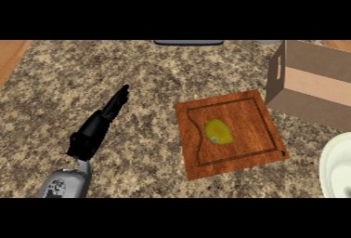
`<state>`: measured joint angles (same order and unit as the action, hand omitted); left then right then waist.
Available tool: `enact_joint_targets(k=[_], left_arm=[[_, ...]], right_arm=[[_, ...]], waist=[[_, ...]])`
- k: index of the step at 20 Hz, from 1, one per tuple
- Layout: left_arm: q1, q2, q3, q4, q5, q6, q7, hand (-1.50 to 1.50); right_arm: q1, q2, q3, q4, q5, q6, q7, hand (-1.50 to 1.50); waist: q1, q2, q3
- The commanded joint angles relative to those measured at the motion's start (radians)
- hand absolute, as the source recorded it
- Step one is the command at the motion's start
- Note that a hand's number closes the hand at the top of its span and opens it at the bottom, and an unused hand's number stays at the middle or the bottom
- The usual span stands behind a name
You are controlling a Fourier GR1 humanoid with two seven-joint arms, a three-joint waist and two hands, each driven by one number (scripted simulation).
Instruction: Pick the bell pepper from the cutting board and place it in the cardboard box
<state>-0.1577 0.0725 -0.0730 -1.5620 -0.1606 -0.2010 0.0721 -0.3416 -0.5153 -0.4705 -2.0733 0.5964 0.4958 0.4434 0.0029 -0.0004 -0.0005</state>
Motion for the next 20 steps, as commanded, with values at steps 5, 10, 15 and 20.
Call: enact_joint_targets(k=[5,10,15,20], left_arm=[[-0.081,-0.013,0.019,0.052,0.002,-0.001,0.021,0.0],[-0.007,-0.026,-0.006,0.014,-0.023,0.019,-0.011,0.0],[-0.075,-0.041,-0.003,0.037,-0.03,0.031,0.022,0.0],[-0.019,-0.063,-0.036,0.051,-0.069,0.057,-0.035,0.0]], right_arm=[[-0.119,-0.038,0.056,0.249,0.074,-0.127,-0.047,1.5],[-0.141,-0.098,0.068,0.471,0.148,-0.229,-0.197,1.5],[-0.228,-0.076,0.166,0.663,0.239,-0.318,-0.216,1.5],[-0.224,-0.07,0.166,0.845,0.267,-0.415,-0.322,1.5]], waist=[[0.002,0.002,0.0],[0.003,0.002,0.001],[0.008,0.005,0.001],[0.005,0.003,0.001]])
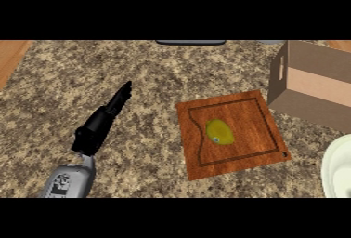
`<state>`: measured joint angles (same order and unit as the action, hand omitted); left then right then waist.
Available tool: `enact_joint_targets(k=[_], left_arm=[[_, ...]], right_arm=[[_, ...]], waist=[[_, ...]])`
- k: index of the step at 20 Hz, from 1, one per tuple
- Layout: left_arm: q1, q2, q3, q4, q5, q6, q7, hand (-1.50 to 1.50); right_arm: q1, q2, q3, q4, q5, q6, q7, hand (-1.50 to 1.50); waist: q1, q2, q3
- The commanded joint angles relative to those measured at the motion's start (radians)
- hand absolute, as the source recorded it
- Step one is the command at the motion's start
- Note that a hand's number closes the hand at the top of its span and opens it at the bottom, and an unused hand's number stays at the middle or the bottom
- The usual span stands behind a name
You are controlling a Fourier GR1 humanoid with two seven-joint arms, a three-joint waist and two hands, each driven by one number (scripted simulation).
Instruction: Pick the bell pepper from the cutting board and place it in the cardboard box
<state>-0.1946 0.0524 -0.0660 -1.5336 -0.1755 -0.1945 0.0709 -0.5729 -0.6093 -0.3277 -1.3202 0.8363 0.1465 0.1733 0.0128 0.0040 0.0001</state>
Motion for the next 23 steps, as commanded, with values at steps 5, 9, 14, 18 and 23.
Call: enact_joint_targets(k=[5,9,14,18,23], left_arm=[[-0.014,-0.006,-0.006,-0.036,-0.008,0.008,0.037,0.0],[0.012,0.004,-0.006,-0.023,0.009,-0.024,0.012,0.0],[0.009,0.004,0.005,-0.049,0.019,-0.021,0.033,0.0],[-0.02,0.019,0.034,-0.027,0.033,-0.027,0.061,0.0],[0.011,0.03,0.035,-0.011,0.03,-0.037,0.019,0.0]], right_arm=[[-0.036,0.098,-0.066,0.301,-0.073,-0.076,-0.03,-1.5],[-0.152,0.06,-0.085,0.56,-0.069,-0.144,-0.129,-1.5],[-0.142,0.068,-0.202,0.562,-0.222,-0.178,-0.284,-1.5],[-0.155,0.065,-0.333,0.526,-0.36,-0.21,-0.325,-1.5],[-0.138,-0.002,-0.481,0.604,-0.534,-0.127,-0.413,-1.5]], waist=[[0.002,0.001,0.001],[0.011,0.003,0.001],[0.001,0.0,0.001],[-0.013,-0.003,0.001],[-0.011,-0.001,0.001]])
